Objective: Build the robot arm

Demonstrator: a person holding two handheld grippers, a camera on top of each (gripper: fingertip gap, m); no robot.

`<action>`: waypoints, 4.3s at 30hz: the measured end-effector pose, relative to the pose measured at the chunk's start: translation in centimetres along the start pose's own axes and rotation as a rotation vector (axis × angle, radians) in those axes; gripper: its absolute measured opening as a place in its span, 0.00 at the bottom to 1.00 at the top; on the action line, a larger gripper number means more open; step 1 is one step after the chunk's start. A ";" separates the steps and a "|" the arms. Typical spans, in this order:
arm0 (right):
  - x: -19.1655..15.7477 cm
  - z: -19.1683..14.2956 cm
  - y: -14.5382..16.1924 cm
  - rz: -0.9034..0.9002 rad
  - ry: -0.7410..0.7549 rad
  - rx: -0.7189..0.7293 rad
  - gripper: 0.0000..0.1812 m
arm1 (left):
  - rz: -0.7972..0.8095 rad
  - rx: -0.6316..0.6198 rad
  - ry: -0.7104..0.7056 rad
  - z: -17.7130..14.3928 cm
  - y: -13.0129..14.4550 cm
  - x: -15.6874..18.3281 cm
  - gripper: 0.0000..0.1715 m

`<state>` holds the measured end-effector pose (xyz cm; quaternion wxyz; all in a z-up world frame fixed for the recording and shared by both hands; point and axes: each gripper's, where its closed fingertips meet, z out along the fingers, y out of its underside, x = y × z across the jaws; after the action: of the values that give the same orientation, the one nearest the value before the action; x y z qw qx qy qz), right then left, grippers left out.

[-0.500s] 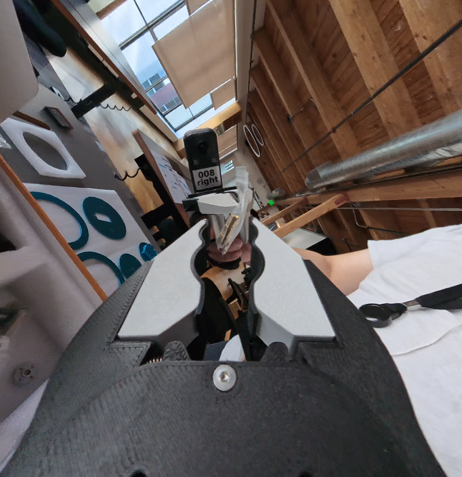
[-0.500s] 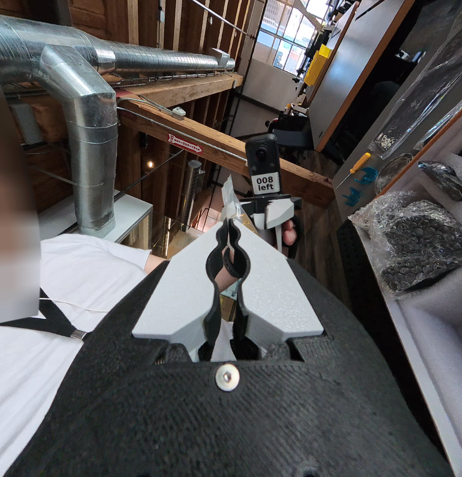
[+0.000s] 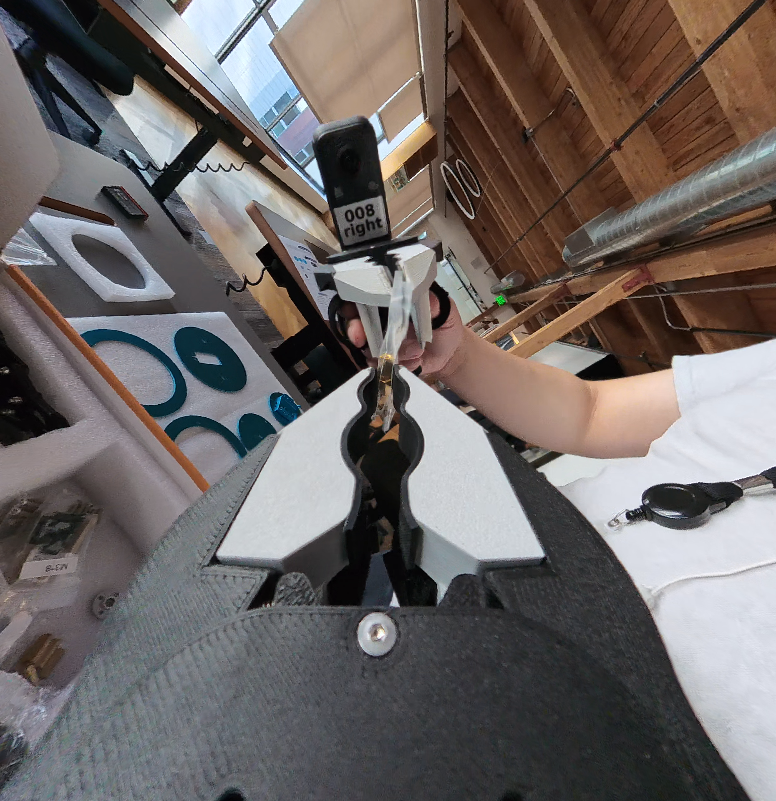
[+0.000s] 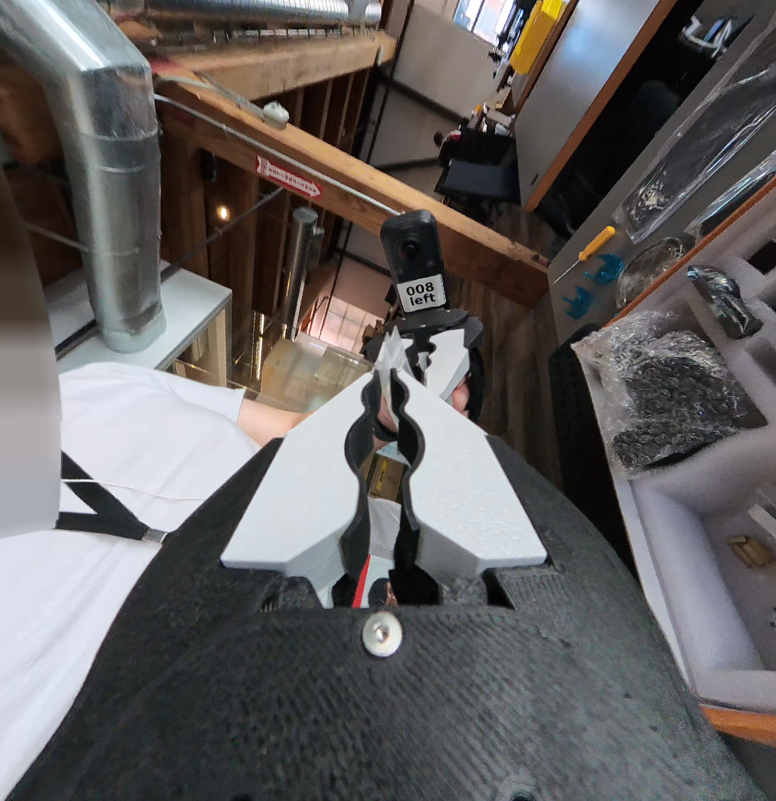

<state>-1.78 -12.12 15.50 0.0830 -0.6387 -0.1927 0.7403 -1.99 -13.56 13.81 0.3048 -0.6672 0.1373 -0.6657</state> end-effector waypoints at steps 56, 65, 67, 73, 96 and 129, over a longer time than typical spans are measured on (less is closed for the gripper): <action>26.3 -3.2 10.7 -1.055 0.748 -1.429 0.05 | 0.076 0.119 -0.562 -17.4 -0.5 -2.4 0.16; 23.5 -4.5 9.0 -0.681 0.796 -1.161 0.02 | 0.022 0.126 -0.527 -16.5 0.0 -3.7 0.15; 22.1 -4.2 7.2 -0.595 0.823 -0.981 0.02 | 0.004 0.104 -0.514 -15.4 0.3 -4.3 0.15; 15.8 -2.0 3.9 -0.318 0.725 -0.420 0.02 | -0.069 0.004 -0.438 -9.2 2.3 -7.3 0.16; 12.4 -3.2 6.0 -0.274 0.699 -0.092 0.15 | 0.052 -0.550 -0.319 -1.3 4.0 -11.2 0.00; 26.7 -3.2 12.0 -0.931 0.836 -1.287 0.26 | 0.380 -0.320 -0.868 -12.3 2.4 -10.8 0.21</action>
<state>-1.71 -12.68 -13.93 0.0642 -0.6362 -0.7639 0.0873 -14.26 -11.80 2.80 0.3434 -0.8842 0.2176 -0.2299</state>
